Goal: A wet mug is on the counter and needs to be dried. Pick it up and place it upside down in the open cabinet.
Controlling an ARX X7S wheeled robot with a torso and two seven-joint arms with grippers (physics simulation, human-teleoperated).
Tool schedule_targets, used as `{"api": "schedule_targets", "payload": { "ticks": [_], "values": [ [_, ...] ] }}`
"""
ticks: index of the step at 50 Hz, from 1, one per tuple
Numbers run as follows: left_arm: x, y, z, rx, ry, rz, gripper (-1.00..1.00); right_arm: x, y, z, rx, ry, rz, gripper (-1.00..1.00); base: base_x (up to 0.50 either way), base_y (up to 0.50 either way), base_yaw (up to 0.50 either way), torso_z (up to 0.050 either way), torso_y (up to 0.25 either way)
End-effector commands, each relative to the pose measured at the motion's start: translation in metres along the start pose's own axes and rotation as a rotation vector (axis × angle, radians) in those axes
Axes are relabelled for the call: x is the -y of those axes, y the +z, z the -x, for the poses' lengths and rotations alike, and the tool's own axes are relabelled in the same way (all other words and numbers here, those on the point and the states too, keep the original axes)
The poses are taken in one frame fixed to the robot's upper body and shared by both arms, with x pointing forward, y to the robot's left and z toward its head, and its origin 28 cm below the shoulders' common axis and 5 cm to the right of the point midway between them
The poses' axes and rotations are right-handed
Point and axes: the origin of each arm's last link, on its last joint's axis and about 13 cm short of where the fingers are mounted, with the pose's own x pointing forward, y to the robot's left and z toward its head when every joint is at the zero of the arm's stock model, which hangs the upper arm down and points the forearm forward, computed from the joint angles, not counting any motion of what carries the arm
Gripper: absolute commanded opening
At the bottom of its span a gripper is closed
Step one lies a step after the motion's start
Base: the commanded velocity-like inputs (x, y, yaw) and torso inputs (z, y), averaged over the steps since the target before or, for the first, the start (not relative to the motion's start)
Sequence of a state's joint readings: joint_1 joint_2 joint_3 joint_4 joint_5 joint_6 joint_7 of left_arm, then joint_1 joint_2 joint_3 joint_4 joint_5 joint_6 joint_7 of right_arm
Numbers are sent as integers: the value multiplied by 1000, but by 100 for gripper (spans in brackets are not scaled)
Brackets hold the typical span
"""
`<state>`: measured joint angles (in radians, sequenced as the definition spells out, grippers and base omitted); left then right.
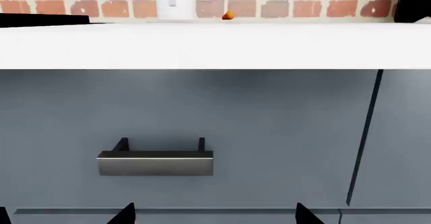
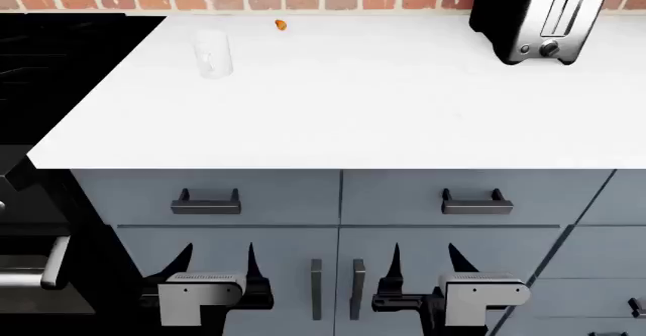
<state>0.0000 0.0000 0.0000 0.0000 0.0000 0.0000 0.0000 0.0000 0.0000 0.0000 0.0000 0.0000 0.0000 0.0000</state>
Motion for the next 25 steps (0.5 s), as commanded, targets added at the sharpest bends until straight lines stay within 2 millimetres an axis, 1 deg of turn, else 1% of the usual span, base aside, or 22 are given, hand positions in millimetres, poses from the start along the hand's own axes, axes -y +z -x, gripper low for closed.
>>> {"api": "schedule_targets", "payload": {
  "ticks": [1,4,7,9,13,17,22,25],
  "values": [
    [0,8,-1,14,-9,-4,100,-1,8,0,5,12,30,100,0,0,0,0,0],
    [0,34,-4,52,-21,-12,100,0,35,-1,27,20,84,100,0,0,0,0,0],
    [-1,68,-10,115,-26,-4,100,4,71,-1,85,12,118,100,0,0,0,0,0],
    [-3,86,-15,152,-21,-3,100,6,91,-1,117,8,151,100,0,0,0,0,0],
    [-5,113,-19,206,-18,-6,100,11,126,-1,176,-19,203,100,0,0,0,0,0],
    [-5,133,-19,243,-24,-6,100,14,147,0,206,-37,232,100,0,0,0,0,0],
    [-5,154,-20,274,-35,2,100,14,164,0,237,-43,241,100,0,0,0,0,0],
    [-5,160,-22,280,-33,-3,100,14,168,1,247,-40,247,100,0,0,0,47,14]
  ]
}}
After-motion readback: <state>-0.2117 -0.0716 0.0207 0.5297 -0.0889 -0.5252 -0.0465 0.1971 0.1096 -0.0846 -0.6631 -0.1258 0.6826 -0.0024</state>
